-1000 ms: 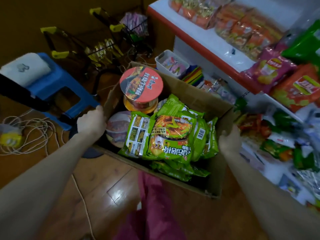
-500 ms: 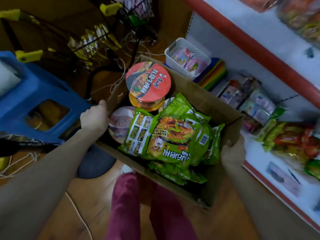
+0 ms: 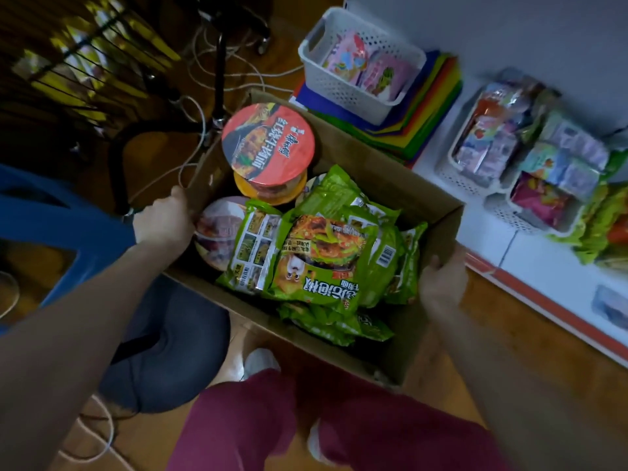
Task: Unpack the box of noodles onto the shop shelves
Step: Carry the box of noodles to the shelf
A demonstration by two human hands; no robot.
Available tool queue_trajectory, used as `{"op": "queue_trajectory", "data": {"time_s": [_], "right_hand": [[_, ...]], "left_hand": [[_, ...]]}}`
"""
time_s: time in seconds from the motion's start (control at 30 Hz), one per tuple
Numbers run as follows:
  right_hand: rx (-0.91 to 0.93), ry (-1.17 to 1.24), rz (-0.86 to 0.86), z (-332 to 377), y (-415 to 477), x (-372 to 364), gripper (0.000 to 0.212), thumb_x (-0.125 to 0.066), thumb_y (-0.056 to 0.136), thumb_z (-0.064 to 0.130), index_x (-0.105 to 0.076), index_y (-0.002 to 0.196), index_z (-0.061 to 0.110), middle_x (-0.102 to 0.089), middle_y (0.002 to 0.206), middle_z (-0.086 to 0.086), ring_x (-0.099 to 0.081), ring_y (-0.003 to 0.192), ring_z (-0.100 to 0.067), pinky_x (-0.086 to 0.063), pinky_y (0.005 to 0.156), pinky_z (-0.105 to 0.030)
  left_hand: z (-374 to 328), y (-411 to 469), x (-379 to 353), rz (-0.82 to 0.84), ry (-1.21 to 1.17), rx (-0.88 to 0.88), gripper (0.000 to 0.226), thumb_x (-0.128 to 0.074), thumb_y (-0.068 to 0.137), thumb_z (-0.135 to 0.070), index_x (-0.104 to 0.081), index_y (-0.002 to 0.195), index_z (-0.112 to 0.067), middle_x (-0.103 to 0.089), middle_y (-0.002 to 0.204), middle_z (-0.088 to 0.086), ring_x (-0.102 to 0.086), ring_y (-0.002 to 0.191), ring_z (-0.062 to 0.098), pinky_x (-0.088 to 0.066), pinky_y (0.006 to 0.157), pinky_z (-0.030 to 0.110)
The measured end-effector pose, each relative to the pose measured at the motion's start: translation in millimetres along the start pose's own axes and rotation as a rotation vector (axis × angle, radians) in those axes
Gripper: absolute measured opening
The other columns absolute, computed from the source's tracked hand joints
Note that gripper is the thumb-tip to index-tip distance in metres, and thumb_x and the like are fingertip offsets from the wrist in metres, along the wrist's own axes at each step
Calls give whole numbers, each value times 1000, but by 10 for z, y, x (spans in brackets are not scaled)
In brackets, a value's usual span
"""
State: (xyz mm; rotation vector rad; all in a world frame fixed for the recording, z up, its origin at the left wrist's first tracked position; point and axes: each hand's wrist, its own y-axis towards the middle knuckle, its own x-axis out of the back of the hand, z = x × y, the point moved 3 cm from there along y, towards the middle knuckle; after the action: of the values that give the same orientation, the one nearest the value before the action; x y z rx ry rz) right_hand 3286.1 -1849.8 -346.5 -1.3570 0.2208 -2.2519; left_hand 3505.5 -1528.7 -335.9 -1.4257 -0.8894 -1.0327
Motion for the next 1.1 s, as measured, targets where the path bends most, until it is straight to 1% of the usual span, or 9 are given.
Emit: {"op": "queue_trajectory", "data": {"time_s": [0.07, 0.2, 0.4, 0.63, 0.8, 0.97, 1.1], "right_hand": [[-14, 5, -5, -77, 55, -151, 47, -40, 96, 10, -29, 142, 12, -51, 132, -21, -47, 120, -39, -39, 93, -40], [8, 15, -22, -180, 173, -401, 46, -40, 96, 9, -32, 141, 11, -54, 127, -22, -51, 115, -41, -41, 90, -43], [9, 26, -22, -205, 314, -669, 47, -39, 97, 11, -30, 143, 14, -54, 129, -19, -50, 116, -40, -41, 91, -44], [-4, 59, -35, -200, 428, -900, 46, -38, 97, 10, -31, 142, 16, -54, 130, -17, -50, 117, -38, -41, 92, -41], [16, 74, -24, -159, 510, -1095, 46, -37, 97, 10, -31, 143, 17, -54, 130, -15, -50, 118, -37, -41, 93, -40], [29, 52, -15, -108, 593, -1264, 46, -37, 97, 12, -31, 143, 17, -56, 126, -18, -53, 114, -40, -43, 90, -45], [17, 37, -6, -99, 660, -1268, 46, -37, 97, 12, -31, 142, 16, -56, 125, -18, -52, 113, -40, -43, 89, -42]], "left_hand": [[20, 94, -178, -6, 9, -7, 23, -44, 95, -17, -43, 109, 1, -58, 109, 32, -56, 99, 48, -43, 80, 48], [44, 260, -484, -7, -1, -31, 23, -44, 96, -19, -43, 107, 1, -59, 106, 31, -57, 97, 47, -43, 77, 47], [53, 445, -748, -8, -8, -5, 23, -45, 96, -17, -43, 109, 2, -58, 108, 31, -56, 100, 48, -43, 80, 49], [21, 729, -866, -25, -7, -17, 23, -44, 96, -17, -42, 109, 2, -58, 107, 32, -55, 99, 48, -43, 79, 48], [25, 880, -926, -30, -2, -11, 25, -44, 96, -17, -42, 111, 2, -56, 110, 32, -54, 102, 48, -41, 81, 47], [98, 1019, -1022, -28, 2, 20, 25, -44, 96, -17, -43, 114, 1, -57, 111, 30, -54, 103, 47, -42, 81, 47], [72, 1107, -1050, -36, -2, 22, 28, -44, 96, -16, -43, 118, 1, -56, 113, 32, -53, 105, 48, -42, 82, 48]]}}
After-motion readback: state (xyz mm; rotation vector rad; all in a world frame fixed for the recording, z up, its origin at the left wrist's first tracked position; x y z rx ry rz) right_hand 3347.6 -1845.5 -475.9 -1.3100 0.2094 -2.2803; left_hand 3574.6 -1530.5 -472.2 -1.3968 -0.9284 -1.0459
